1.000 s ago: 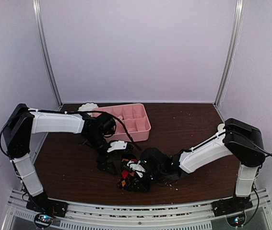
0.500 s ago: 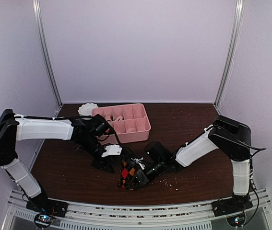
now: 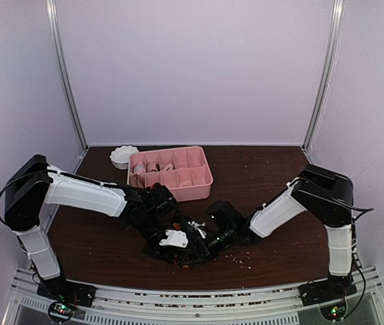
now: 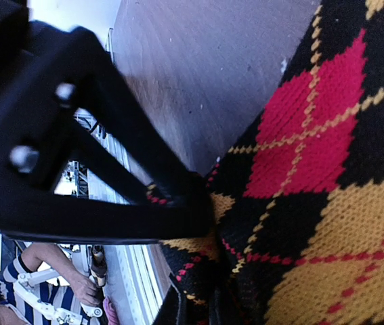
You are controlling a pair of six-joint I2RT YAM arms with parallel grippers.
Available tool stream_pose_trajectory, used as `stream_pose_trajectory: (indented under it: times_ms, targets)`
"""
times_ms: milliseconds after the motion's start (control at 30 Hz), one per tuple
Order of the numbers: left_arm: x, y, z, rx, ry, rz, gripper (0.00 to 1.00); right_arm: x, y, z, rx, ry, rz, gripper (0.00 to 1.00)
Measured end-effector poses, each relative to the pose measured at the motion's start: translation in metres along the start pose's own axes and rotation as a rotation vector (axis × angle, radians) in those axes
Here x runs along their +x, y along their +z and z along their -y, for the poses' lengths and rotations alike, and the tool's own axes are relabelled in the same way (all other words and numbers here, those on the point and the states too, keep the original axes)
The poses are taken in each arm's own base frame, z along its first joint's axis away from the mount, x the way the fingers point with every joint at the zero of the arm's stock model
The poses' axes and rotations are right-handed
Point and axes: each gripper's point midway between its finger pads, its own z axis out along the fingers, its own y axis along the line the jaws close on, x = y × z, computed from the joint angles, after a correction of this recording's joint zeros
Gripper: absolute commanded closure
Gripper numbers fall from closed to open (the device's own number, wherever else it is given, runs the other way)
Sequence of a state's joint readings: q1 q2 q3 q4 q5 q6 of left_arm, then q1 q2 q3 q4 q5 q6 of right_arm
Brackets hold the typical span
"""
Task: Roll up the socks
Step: Roll the sock.
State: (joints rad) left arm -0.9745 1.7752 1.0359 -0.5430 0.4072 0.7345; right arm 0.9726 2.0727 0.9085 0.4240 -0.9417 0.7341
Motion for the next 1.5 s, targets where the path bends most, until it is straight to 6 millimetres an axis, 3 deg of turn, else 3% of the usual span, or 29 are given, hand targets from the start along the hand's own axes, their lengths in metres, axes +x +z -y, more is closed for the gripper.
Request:
stream_pose_trajectory:
  times_ms: [233,333,533,667,867,1033,1067,1100,1233,1367,1500]
  targets:
    - [0.006,0.008,-0.005,-0.008,-0.009,-0.029,0.90,-0.005,-0.002,0.000,-0.011,0.037,0.047,1.00]
    - [0.006,0.007,-0.008,-0.007,-0.016,-0.041,1.00,-0.007,-0.003,0.000,-0.015,0.043,0.068,0.92]
    - [0.007,0.006,-0.014,0.033,-0.059,-0.025,1.00,-0.009,-0.009,0.004,0.034,0.022,0.137,0.80]
    - [-0.001,0.010,-0.025,0.109,-0.117,0.023,1.00,-0.010,-0.026,0.006,0.081,-0.020,0.229,0.62]
    - [0.001,0.009,-0.037,0.224,-0.236,0.080,1.00,-0.004,-0.044,0.008,0.183,-0.075,0.350,0.55]
    - [0.002,0.010,-0.037,0.281,-0.290,0.090,1.00,0.000,-0.070,0.016,0.285,-0.114,0.445,0.43]
    - [0.002,0.010,-0.037,0.287,-0.296,0.090,1.00,0.000,-0.076,0.019,0.314,-0.124,0.463,0.19]
    - [0.002,0.010,-0.036,0.292,-0.301,0.089,1.00,0.000,-0.081,0.022,0.339,-0.128,0.481,0.02]
    - [0.002,0.011,-0.035,0.318,-0.321,0.082,1.00,-0.005,-0.108,0.027,0.470,-0.179,0.575,0.00]
    - [0.001,0.012,-0.035,0.352,-0.349,0.085,1.00,0.008,-0.151,0.050,0.684,-0.184,0.657,0.00]
    - [0.001,0.012,-0.034,0.378,-0.372,0.090,1.00,0.006,-0.180,0.054,0.761,-0.174,0.758,0.03]
